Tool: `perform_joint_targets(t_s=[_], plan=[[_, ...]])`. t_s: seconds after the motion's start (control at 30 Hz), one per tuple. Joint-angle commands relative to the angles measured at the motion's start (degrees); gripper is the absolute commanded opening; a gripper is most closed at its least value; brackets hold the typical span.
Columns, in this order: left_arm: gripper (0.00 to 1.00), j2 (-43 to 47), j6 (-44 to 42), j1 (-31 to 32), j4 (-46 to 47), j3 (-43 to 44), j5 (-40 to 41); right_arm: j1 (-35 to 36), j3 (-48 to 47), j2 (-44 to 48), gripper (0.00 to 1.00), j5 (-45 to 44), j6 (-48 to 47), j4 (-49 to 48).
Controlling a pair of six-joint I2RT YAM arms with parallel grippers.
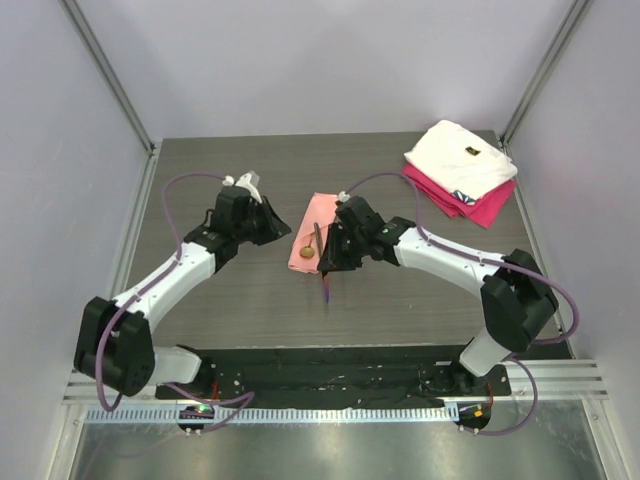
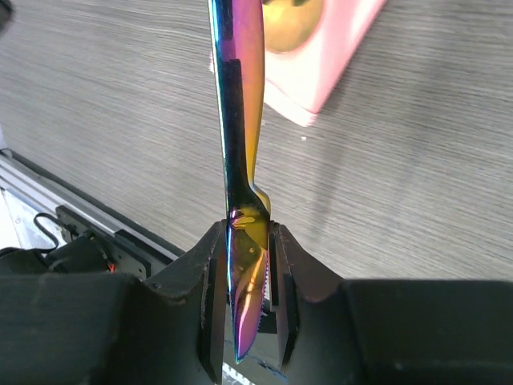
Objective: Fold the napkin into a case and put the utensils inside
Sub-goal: Insert the knife into the folded napkin.
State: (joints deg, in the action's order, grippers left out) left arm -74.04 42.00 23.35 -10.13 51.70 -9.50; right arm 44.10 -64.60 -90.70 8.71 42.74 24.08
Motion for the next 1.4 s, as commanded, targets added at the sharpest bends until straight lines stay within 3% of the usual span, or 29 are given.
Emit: perform_joint_targets(t_s=[0.0, 0.53, 1.37], plan=[[0.03, -5.6, -0.4, 0.3, 6.2, -1.9, -3.6, -1.0, -3.0, -3.2, 0.01, 3.0, 0.2, 1.2], [0.00, -16.0, 1.2, 4.1, 16.5, -5.8, -2.3, -1.5, -14.8, -12.7, 0.01, -1.5, -5.4, 14.8], [0.00, -20.4, 2.1, 5.8, 22.5, -10.7, -2.2, -2.6, -20.0, -19.8, 0.01, -1.9, -6.4, 18.1]])
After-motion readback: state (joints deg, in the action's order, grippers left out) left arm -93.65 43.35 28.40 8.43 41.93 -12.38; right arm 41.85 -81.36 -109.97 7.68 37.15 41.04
